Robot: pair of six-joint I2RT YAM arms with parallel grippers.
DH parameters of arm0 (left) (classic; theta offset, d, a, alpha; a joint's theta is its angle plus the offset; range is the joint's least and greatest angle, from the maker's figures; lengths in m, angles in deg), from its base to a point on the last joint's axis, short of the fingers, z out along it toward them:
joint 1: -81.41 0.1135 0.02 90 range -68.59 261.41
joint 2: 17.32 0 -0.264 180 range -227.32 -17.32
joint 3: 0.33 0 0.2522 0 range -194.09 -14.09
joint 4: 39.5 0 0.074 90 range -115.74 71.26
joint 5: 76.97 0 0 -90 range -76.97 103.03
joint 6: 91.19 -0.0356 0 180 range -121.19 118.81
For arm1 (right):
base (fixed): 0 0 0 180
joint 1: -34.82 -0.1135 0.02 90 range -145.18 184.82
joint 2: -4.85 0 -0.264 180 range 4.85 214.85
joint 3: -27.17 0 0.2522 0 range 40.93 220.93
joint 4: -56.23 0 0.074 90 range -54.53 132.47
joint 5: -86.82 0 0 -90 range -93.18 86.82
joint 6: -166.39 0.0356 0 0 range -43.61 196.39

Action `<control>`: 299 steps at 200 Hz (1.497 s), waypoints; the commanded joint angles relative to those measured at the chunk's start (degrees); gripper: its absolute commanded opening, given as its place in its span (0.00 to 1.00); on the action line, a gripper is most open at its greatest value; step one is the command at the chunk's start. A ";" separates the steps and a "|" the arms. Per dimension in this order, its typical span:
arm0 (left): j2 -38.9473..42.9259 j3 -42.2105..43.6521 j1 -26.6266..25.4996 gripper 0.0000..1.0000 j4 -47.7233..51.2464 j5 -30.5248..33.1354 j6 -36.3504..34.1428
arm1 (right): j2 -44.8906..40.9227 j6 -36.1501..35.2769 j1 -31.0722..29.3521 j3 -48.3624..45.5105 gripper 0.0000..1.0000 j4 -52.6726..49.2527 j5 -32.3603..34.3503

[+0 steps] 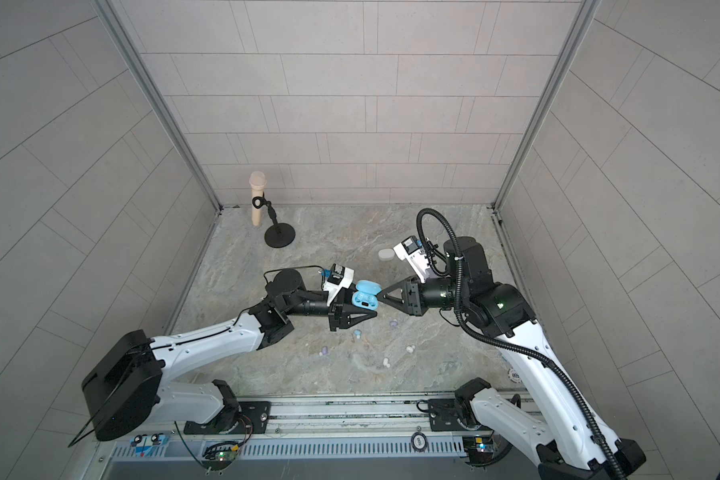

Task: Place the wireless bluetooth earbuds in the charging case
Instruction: 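Lift the light-blue earbud and carry it toward the case in the left gripper, then lower the earbud into the open case slot and open the right gripper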

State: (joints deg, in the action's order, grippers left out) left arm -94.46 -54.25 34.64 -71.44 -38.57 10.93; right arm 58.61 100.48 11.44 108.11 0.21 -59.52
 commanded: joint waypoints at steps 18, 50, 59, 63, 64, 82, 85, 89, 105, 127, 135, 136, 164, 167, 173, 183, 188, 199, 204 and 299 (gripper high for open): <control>-0.98 -2.71 -0.25 0.02 -7.57 -2.36 3.08 | 0.44 -2.84 -1.55 1.02 0.00 -0.24 -0.37; -0.85 -2.99 -0.34 0.02 -6.53 -2.50 1.87 | 0.72 -2.59 -2.72 0.79 0.00 0.99 1.51; -0.76 -2.99 -0.40 0.02 -6.38 -2.57 1.77 | 0.81 -2.23 -3.05 0.61 0.00 1.67 2.05; -0.75 -2.99 -0.43 0.02 -6.39 -2.55 1.69 | 0.82 -2.04 -3.14 0.59 0.00 2.05 2.13; -0.74 -2.99 -0.43 0.02 -6.32 -2.55 1.68 | 0.86 -2.04 -3.20 0.59 0.00 2.16 2.20; -0.52 -2.90 -0.69 0.02 -5.93 -2.83 1.38 | 1.12 -1.59 -3.80 0.59 0.00 3.03 2.86; -0.51 -2.94 -0.70 0.02 -5.86 -2.82 1.29 | 1.21 -1.53 -3.82 0.59 0.00 3.08 3.04; -0.46 -2.95 -0.81 0.02 -5.77 -2.95 1.18 | 1.26 -1.51 -3.93 0.59 0.00 3.16 3.19; -0.24 -2.92 -1.00 0.02 -5.33 -3.07 0.73 | 1.70 -1.56 -4.31 0.59 0.00 2.97 3.92; 0.17 -2.80 -1.10 0.02 -4.59 -3.17 0.10 | 2.11 -1.51 -4.63 0.39 0.00 3.22 4.56; 0.40 -2.77 -1.05 0.02 -4.58 -3.14 0.10 | 2.20 -1.72 -4.90 0.24 0.00 3.28 4.76; 0.45 -2.75 -1.09 0.02 -4.62 -3.15 0.05 | 2.21 -1.75 -4.91 0.24 0.00 3.26 4.80; 1.20 -2.48 -1.09 0.02 -4.49 -2.93 -0.17 | 2.92 -2.85 -5.69 0.24 0.00 1.27 5.61; 1.29 -2.44 -1.07 0.02 -4.49 -2.90 -0.24 | 2.96 -2.91 -5.68 0.21 0.00 1.05 5.67; 1.38 -2.46 -1.11 0.02 -4.41 -2.86 -0.31 | 2.93 -3.02 -5.71 0.22 0.00 0.70 6.01; 1.52 -2.37 -1.07 0.02 -4.32 -2.87 -0.34 | 3.04 -2.94 -5.79 0.32 0.10 0.35 6.30; 1.56 -2.33 -1.01 0.02 -4.32 -2.74 -0.34 | 3.06 -2.85 -5.75 0.53 0.14 0.32 6.49; 1.56 -2.29 -1.06 0.02 -4.30 -2.72 -0.28 | 2.94 -2.46 -5.80 1.01 0.24 0.57 6.96; 1.48 -2.21 -1.12 0.02 -4.32 -2.72 -0.27 | 2.94 -2.27 -5.79 1.31 0.26 0.61 7.19; 2.37 -0.63 -1.45 0.02 -4.32 -2.29 0.89 | 3.29 -1.08 -6.40 5.32 0.61 -0.32 11.94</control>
State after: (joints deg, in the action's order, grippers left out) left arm -94.57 -55.52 34.01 -72.99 -38.24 11.93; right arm 61.98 100.22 5.08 111.91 -0.25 -51.21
